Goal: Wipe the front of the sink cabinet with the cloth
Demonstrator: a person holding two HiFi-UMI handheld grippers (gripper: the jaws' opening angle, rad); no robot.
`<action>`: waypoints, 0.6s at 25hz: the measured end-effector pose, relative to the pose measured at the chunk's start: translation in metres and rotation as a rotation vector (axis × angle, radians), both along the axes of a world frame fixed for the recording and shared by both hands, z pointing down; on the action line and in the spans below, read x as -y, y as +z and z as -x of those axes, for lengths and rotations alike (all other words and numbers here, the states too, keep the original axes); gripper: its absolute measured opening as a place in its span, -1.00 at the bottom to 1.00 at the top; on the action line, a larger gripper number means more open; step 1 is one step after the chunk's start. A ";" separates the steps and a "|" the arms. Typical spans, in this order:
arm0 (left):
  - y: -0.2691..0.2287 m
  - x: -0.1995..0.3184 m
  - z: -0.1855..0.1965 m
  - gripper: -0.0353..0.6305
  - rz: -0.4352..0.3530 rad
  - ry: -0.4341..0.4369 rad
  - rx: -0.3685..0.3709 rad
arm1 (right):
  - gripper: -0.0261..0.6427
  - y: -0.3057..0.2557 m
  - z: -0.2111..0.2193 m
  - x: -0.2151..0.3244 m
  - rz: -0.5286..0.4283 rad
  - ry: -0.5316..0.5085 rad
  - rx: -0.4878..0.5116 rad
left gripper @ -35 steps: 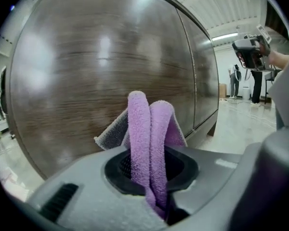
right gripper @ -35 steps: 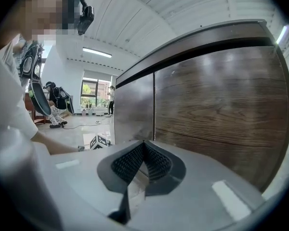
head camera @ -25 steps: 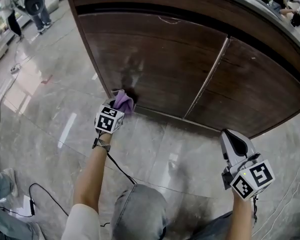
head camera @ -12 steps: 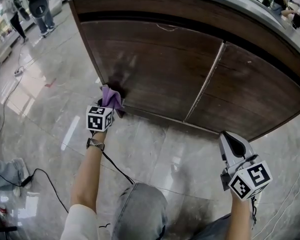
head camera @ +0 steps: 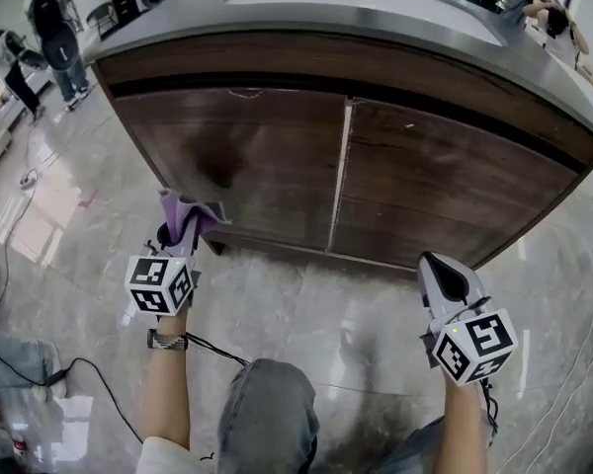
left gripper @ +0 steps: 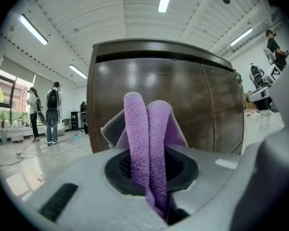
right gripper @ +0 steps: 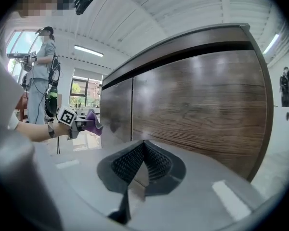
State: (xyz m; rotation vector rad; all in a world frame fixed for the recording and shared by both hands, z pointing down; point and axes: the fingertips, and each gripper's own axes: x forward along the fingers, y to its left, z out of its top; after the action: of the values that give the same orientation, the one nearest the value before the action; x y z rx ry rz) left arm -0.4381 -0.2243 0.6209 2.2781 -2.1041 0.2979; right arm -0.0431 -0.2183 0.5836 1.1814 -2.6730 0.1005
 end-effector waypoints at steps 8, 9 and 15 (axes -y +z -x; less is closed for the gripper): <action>-0.017 -0.018 -0.117 -0.75 -0.022 0.079 0.026 | -0.90 -0.024 -0.046 0.002 -0.053 0.034 -0.003; -0.024 -0.017 -0.132 -0.75 -0.036 0.087 0.027 | -0.90 -0.030 -0.051 0.005 -0.073 0.030 -0.003; -0.073 -0.007 -0.226 -0.75 -0.098 0.182 0.032 | -0.90 -0.073 -0.085 0.006 -0.144 0.033 -0.024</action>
State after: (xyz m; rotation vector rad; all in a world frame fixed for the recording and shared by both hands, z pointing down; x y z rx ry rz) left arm -0.2122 -0.2168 0.5480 2.5425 -1.9703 0.2414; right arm 0.0423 -0.2243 0.5104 1.2601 -2.6791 -0.1027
